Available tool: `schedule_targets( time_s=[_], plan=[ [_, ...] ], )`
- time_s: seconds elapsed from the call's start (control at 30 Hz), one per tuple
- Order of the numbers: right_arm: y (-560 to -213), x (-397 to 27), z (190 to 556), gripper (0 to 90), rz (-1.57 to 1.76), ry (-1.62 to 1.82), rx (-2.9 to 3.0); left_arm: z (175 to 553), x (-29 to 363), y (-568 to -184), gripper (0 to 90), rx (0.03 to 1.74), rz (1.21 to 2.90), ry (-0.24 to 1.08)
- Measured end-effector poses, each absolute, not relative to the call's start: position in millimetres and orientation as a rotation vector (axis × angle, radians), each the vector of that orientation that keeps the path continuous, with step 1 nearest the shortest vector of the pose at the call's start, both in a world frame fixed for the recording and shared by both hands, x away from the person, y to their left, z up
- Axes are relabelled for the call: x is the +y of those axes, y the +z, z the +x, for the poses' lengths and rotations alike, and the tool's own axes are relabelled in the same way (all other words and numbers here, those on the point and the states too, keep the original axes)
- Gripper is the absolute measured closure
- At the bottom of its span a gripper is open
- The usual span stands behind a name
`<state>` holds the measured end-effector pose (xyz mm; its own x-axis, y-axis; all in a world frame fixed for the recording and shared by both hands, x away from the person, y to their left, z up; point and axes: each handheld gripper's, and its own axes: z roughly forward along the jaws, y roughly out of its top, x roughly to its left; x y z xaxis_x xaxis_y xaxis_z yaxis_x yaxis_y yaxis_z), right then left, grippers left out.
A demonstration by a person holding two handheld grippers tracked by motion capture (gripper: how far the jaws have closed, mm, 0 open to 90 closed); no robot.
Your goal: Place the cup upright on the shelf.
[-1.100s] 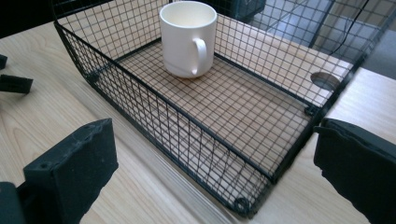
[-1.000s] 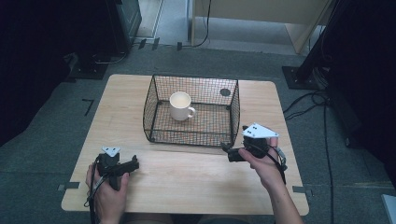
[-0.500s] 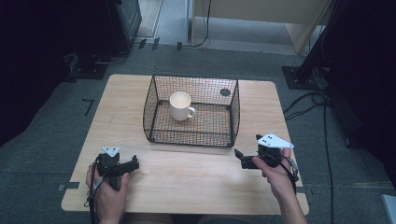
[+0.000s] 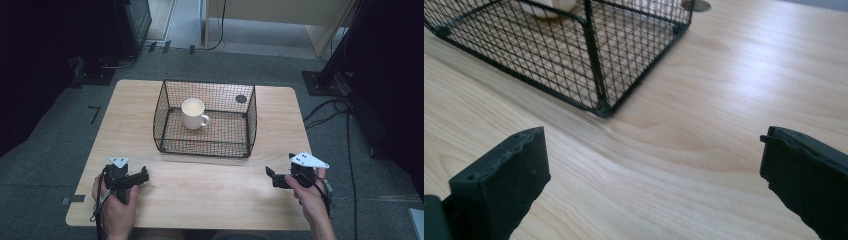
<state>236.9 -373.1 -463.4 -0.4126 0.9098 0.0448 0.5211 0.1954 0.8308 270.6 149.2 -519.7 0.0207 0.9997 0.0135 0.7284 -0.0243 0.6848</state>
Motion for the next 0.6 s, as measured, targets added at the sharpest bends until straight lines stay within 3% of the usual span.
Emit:
schedule_targets(
  time_s=[0.6],
  plan=[
    [-502.3,-408.9,216.9,0.0,1.470,1.014,1.987,270.6,149.2,-519.7,0.0,1.759,1.805,0.711]
  ],
)
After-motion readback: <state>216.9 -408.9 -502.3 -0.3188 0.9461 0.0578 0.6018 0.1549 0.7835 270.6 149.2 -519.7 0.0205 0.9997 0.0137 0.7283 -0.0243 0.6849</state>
